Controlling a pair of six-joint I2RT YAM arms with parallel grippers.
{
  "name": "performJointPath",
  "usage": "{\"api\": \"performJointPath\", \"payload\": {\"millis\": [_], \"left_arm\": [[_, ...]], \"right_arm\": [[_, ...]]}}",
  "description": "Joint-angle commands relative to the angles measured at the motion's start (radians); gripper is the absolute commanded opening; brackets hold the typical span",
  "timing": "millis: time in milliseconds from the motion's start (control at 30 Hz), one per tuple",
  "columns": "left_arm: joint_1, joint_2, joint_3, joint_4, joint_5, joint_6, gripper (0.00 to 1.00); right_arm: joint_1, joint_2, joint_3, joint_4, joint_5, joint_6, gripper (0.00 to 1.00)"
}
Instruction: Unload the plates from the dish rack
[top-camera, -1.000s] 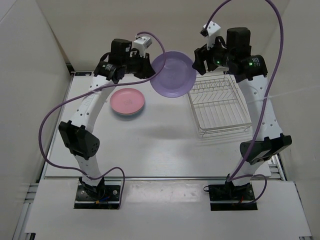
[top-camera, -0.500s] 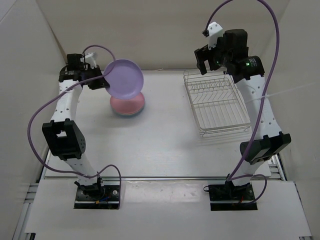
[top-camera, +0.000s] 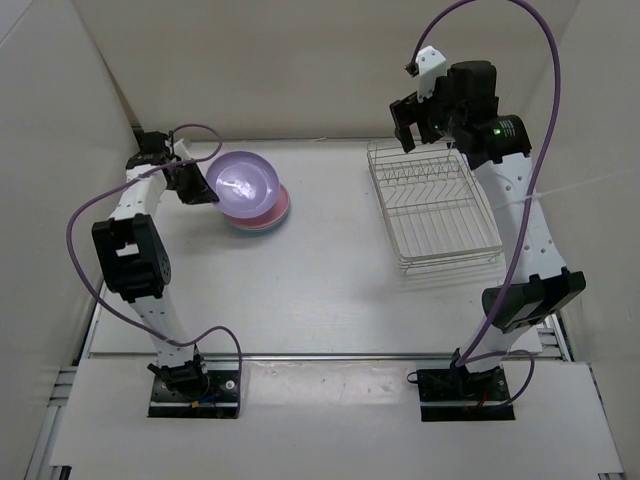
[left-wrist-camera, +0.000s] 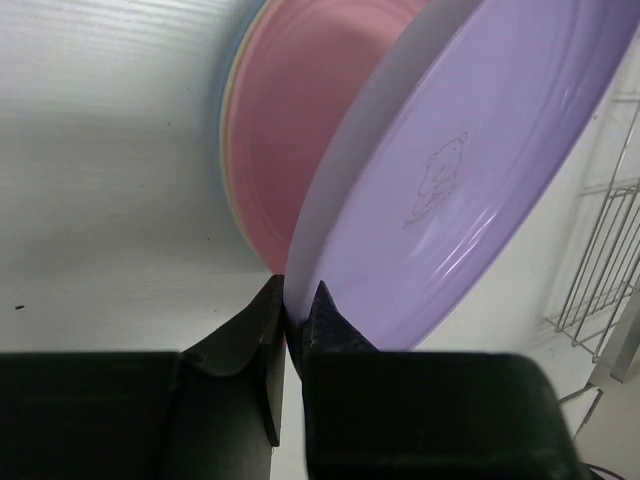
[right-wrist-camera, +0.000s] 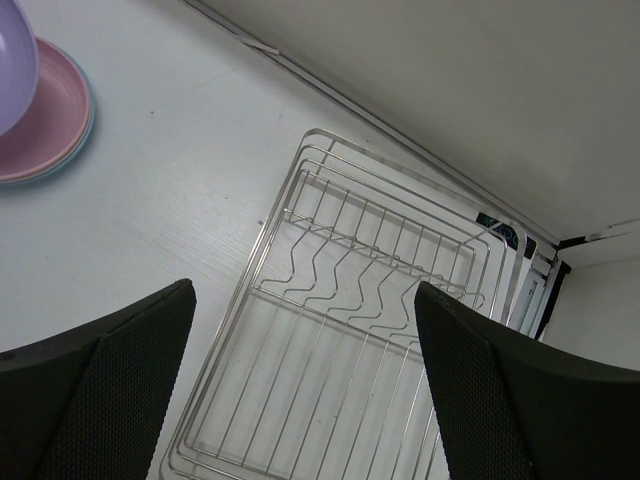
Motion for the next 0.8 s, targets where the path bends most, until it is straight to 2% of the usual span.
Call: {"api": "performJointPath", "payload": {"millis": [0,600,767], "left_arm": [[0.022,-0.008,0.000,0.013,0.050,-0.022,0.11],[-0.009,0.072,-0.036,0.022,0.077,-0.031,0.11],[-0.009,0.093,-0.036,0.022,0.077,-0.040,0.14]], "right_arm": [[0.006,-0.056,-0.003,0.027,0.005,-0.010,0.93],[0.006,-0.065,0.006,0.027,0.014,-0.019,0.93],[0.006,-0.065,0.006,0.027,0.014,-0.019,0.93]]}}
